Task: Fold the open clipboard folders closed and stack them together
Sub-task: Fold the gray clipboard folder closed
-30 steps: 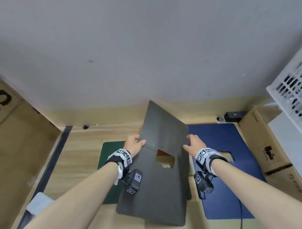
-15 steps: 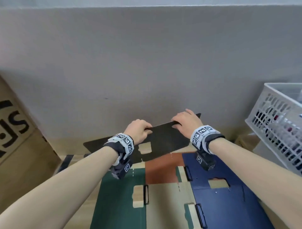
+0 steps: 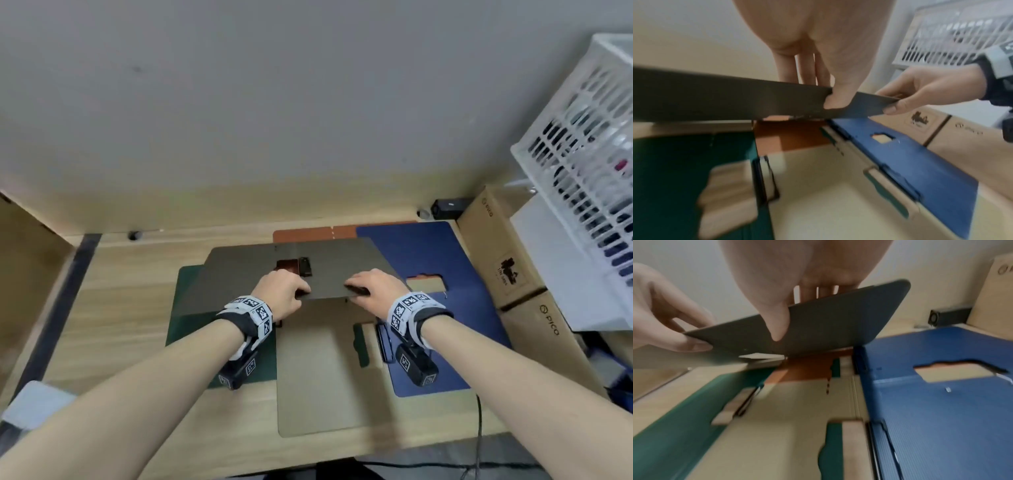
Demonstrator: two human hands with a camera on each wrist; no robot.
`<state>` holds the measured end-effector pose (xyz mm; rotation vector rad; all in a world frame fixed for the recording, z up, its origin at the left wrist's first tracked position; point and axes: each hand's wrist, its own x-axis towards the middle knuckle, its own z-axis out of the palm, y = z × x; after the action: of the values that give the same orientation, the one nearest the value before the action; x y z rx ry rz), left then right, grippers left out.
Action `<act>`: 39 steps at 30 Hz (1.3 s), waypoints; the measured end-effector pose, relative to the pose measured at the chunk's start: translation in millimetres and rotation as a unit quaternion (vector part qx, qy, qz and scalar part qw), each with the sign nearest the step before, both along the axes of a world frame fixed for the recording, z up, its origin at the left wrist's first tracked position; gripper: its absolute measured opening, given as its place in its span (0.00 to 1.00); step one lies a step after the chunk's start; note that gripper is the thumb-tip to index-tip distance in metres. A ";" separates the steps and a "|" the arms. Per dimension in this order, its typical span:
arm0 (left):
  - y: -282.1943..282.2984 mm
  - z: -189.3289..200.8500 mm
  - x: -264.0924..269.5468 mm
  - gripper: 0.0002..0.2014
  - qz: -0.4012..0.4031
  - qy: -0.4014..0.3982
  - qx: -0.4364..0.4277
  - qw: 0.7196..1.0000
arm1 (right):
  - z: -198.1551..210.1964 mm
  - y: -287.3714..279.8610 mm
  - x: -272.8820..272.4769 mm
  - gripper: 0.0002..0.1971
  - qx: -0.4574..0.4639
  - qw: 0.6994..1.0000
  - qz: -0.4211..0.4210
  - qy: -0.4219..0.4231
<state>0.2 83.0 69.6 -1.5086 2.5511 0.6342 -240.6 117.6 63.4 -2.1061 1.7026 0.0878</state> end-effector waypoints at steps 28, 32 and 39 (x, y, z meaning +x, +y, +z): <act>53.1 -146.9 108.7 0.18 0.361 0.084 0.001 0.929 | -143.7 1.0 54.7 0.34 0.025 0.998 0.050 -0.009; 55.1 -151.8 150.7 0.31 0.501 -0.009 0.065 0.863 | -153.3 0.6 64.3 0.39 0.039 0.997 0.048 0.036; 40.5 -159.0 164.1 0.40 0.628 0.139 0.159 0.749 | -154.0 -0.1 74.2 0.41 0.052 0.997 0.016 0.055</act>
<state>164.3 123.6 -89.4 -2.9528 0.9987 1.3491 -166.4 117.5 -90.6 -2.0851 1.6880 0.3012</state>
